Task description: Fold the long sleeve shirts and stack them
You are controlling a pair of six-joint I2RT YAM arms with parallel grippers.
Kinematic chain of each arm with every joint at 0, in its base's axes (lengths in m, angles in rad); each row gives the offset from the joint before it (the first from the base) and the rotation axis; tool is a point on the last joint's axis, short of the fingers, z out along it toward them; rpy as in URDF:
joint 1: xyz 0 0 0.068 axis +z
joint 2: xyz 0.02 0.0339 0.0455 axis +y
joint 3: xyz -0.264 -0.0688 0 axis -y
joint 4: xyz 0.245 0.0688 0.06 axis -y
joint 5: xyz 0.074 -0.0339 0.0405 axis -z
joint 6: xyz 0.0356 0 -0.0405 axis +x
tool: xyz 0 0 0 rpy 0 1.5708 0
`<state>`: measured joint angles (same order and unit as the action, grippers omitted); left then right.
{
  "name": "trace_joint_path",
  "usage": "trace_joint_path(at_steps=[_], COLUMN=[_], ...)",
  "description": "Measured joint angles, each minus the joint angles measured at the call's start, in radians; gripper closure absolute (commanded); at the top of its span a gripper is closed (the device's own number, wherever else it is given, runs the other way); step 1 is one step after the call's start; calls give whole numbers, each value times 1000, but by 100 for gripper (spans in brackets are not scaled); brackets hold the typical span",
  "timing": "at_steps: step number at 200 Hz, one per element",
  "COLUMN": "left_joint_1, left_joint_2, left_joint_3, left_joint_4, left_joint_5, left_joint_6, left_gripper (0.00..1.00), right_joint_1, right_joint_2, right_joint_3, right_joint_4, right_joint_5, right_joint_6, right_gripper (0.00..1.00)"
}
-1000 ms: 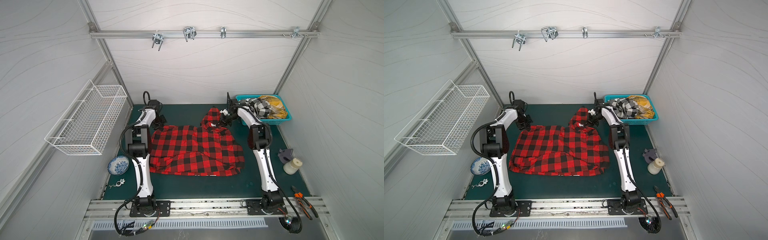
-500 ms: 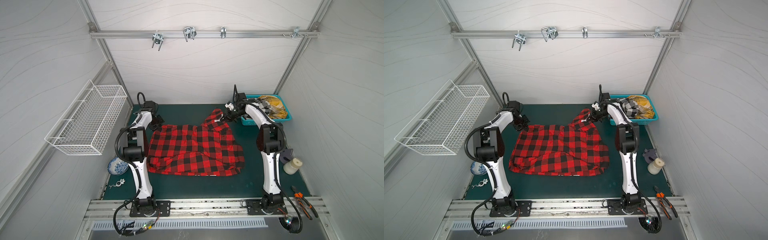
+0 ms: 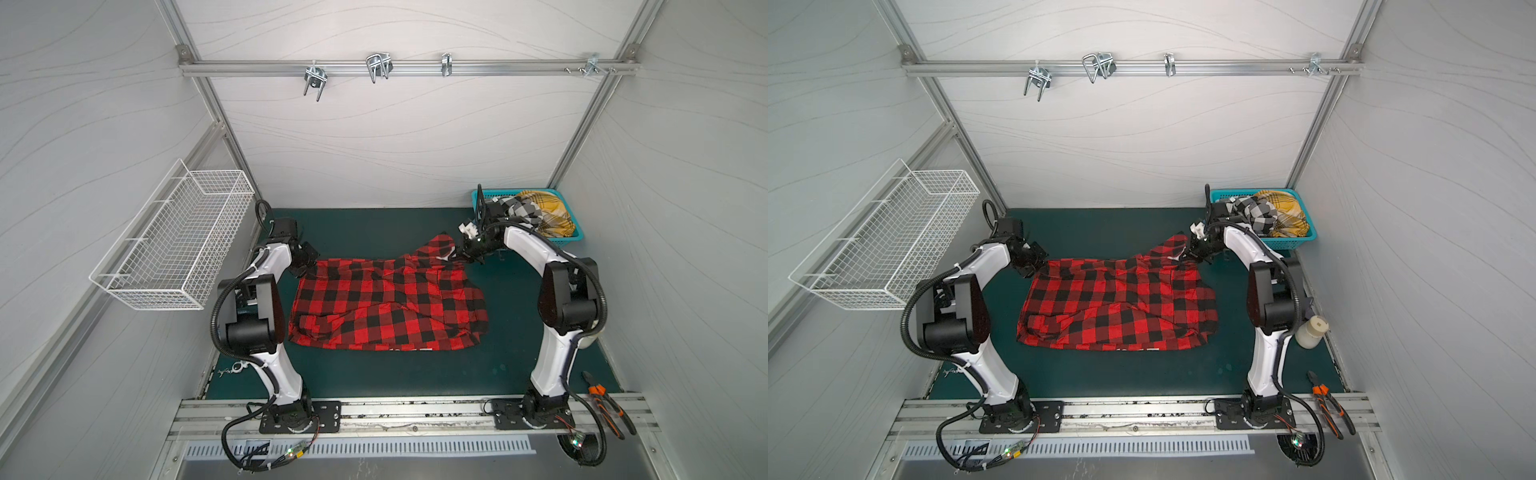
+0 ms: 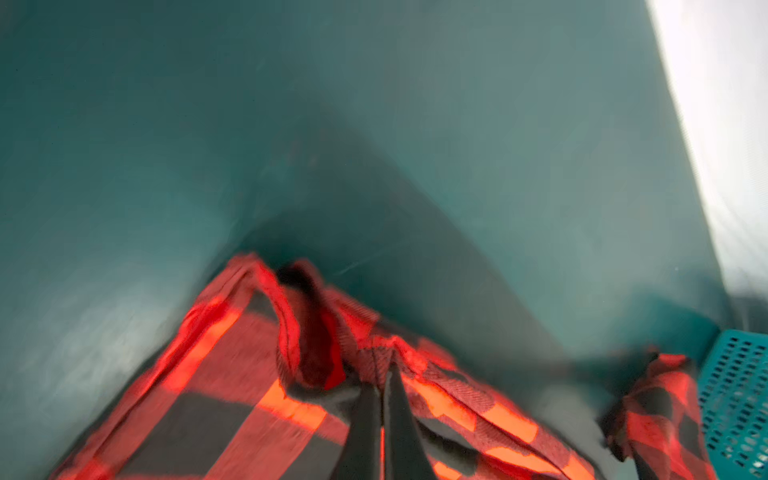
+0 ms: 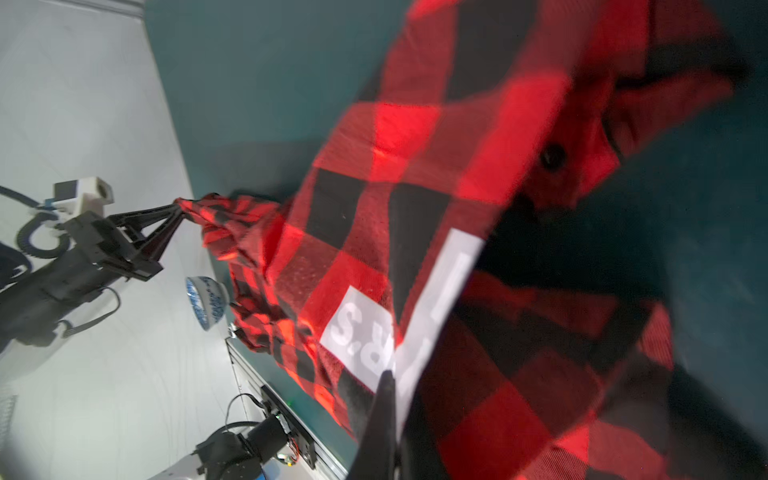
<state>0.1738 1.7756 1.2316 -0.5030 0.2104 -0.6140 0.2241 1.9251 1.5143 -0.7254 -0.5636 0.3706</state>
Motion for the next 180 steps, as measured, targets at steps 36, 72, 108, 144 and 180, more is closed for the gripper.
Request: trace_joint_path(at_steps=[36,72,108,144,180], left_joint_1=[16,21,24,25,25], left_joint_2=[-78,-50,24,6,-62], left_joint_3=[-169,-197,-121,-18,5], left_joint_4=[22,2,-37,-76,-83], left_joint_5=[-3,-30,-35,-26,-11], left_joint_6=[0,12,13,11,13], left_gripper=[100,100,100,100,100], right_joint_1=[15,60,115,119,105], right_joint_2=[-98,-110,-110,-114,-163], right_joint_3=[-208,-365,-396,-369,-309], right_joint_4=[85,142,153,147,139], right_joint_5=[13,37,77,118,149], right_joint_6=[16,26,26,35,54], right_gripper=[100,100,100,100,100])
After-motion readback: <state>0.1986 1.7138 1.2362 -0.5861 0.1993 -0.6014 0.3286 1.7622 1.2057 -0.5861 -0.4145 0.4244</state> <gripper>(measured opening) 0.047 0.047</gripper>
